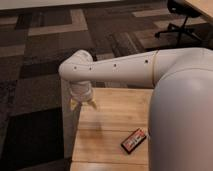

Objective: Place the pepper in the ceramic cup

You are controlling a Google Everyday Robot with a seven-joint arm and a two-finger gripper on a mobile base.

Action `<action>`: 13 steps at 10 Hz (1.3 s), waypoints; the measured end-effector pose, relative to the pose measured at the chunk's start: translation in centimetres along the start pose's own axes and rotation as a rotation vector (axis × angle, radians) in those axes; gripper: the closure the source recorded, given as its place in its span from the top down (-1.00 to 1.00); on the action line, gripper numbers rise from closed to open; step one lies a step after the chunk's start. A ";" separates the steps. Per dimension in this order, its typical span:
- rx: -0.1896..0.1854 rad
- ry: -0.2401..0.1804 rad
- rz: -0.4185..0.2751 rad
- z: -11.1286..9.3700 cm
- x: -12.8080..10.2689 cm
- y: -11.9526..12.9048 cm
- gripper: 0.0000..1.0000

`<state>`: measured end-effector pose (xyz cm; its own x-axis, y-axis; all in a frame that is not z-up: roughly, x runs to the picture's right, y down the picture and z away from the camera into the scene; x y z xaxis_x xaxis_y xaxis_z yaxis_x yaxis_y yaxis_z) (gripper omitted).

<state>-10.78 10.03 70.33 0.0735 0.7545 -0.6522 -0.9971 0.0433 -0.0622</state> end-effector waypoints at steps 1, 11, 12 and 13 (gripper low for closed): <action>0.000 0.000 0.000 0.0 0.0 0.0 0.30; -0.014 0.020 0.055 0.5 0.6 -1.6 0.30; -0.009 0.033 0.084 0.6 1.1 -3.1 0.30; -0.004 0.046 0.110 0.8 1.6 -4.6 0.30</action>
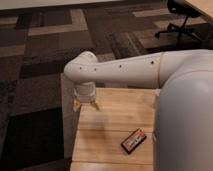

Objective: Place the pepper in the ceramic cup

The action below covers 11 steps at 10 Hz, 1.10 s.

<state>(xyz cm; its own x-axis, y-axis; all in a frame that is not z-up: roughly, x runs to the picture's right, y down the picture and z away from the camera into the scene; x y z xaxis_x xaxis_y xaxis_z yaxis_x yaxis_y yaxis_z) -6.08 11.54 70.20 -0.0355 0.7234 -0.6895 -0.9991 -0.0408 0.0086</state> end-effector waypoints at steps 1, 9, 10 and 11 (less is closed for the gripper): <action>-0.004 0.022 0.029 0.1 0.7 -2.7 0.30; 0.048 0.051 0.050 -1.6 2.8 -17.6 0.30; 0.048 0.051 0.048 -1.6 2.7 -17.6 0.30; 0.073 0.070 0.052 -1.2 3.7 -18.5 0.30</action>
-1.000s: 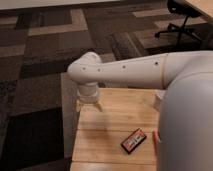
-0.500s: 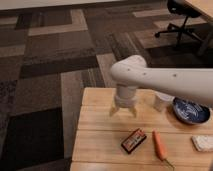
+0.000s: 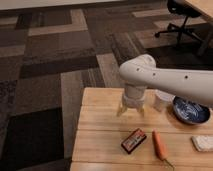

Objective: Place the pepper in the ceramic cup

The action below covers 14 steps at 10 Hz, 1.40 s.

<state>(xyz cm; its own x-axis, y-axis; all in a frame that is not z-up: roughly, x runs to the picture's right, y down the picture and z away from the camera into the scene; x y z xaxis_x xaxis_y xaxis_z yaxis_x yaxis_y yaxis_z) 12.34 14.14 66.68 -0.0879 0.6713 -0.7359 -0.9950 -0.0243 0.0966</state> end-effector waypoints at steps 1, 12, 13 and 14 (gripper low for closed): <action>0.050 0.027 -0.004 0.7 1.6 -2.0 0.30; 0.045 0.114 0.007 3.4 8.2 -11.7 0.30; 0.026 0.098 0.001 4.6 8.7 -12.0 0.30; 0.012 0.080 -0.008 5.5 9.0 -12.2 0.30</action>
<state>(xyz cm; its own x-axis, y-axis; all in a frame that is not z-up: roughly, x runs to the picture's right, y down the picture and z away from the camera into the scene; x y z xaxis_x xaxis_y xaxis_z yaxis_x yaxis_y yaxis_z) 23.90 24.51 62.56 -0.0835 0.6103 -0.7878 -0.9952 -0.0098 0.0979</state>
